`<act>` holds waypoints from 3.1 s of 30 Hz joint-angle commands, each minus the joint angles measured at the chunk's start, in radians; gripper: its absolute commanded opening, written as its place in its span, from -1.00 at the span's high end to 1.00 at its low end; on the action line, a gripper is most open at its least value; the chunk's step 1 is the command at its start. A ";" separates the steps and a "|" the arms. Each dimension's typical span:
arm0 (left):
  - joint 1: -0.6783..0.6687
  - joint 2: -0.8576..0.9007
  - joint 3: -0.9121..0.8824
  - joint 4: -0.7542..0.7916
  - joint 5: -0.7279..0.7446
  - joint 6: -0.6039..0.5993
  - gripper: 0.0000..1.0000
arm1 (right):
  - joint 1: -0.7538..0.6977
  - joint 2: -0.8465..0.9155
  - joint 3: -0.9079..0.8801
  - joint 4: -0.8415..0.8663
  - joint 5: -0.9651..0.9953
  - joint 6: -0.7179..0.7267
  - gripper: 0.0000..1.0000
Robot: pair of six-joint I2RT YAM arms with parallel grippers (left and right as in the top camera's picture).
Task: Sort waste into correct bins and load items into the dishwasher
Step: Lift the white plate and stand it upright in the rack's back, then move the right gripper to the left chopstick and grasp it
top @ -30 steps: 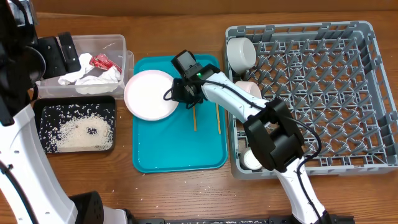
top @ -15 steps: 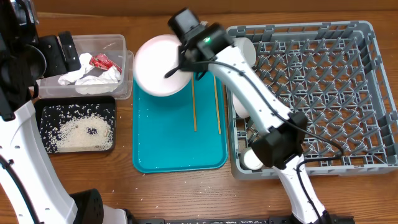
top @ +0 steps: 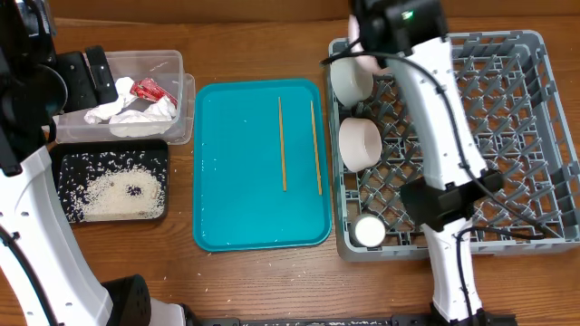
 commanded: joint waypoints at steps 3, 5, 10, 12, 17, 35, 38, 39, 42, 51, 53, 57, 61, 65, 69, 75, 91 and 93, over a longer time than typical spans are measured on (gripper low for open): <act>0.005 0.005 0.006 0.002 -0.013 0.019 -1.00 | -0.044 -0.013 0.002 0.000 0.211 -0.085 0.92; 0.005 0.005 0.006 0.002 -0.013 0.019 -0.99 | -0.056 -0.013 0.002 0.000 0.216 -0.110 0.92; 0.005 0.005 0.006 0.002 -0.013 0.019 -0.99 | -0.056 -0.010 -0.055 0.000 0.226 -0.123 0.91; 0.005 0.005 0.006 0.002 -0.013 0.019 -1.00 | -0.060 -0.010 -0.105 0.000 0.246 -0.093 0.92; 0.005 0.005 0.006 0.002 -0.013 0.019 -0.99 | -0.067 -0.010 -0.254 0.001 0.253 0.008 0.92; 0.004 0.005 0.006 0.002 -0.012 0.019 -1.00 | -0.016 -0.011 -0.435 0.076 0.090 0.056 0.10; 0.005 0.005 0.006 0.002 -0.013 0.019 -1.00 | -0.018 -0.014 -0.426 0.076 0.005 0.013 -0.64; 0.005 0.005 0.006 0.002 -0.013 0.019 -1.00 | -0.018 -0.016 -0.414 0.076 -0.029 -0.011 -0.72; 0.004 0.005 0.006 0.002 -0.013 0.019 -1.00 | -0.017 -0.031 -0.352 0.074 -0.173 -0.092 -0.98; 0.003 0.005 0.006 0.002 -0.012 0.019 -1.00 | 0.013 -0.065 -0.146 0.151 -0.938 -0.220 -0.99; 0.003 0.005 0.006 0.002 -0.012 0.019 -0.99 | 0.041 -0.057 -0.177 0.175 -1.071 -0.209 -0.74; 0.004 0.005 0.006 0.002 -0.013 0.019 -1.00 | 0.120 -0.050 -0.304 0.213 -1.064 -0.087 -0.61; 0.004 0.005 0.006 0.002 -0.013 0.019 -1.00 | 0.204 -0.050 -0.479 0.314 -0.973 0.028 -0.56; 0.003 0.005 0.006 0.002 -0.013 0.019 -1.00 | 0.261 -0.050 -0.676 0.459 -0.958 0.120 -0.39; 0.003 0.005 0.006 0.002 -0.012 0.019 -1.00 | 0.277 -0.050 -0.822 0.593 -0.955 0.143 -0.28; 0.004 0.005 0.006 0.002 -0.013 0.019 -1.00 | 0.277 -0.039 -0.911 0.659 -0.918 0.166 -0.16; 0.003 0.005 0.006 0.002 -0.013 0.019 -1.00 | 0.283 0.039 -0.913 0.694 -0.918 0.165 0.30; 0.003 0.005 0.006 0.002 -0.012 0.019 -0.99 | 0.284 0.051 -0.907 0.697 -0.919 0.165 0.33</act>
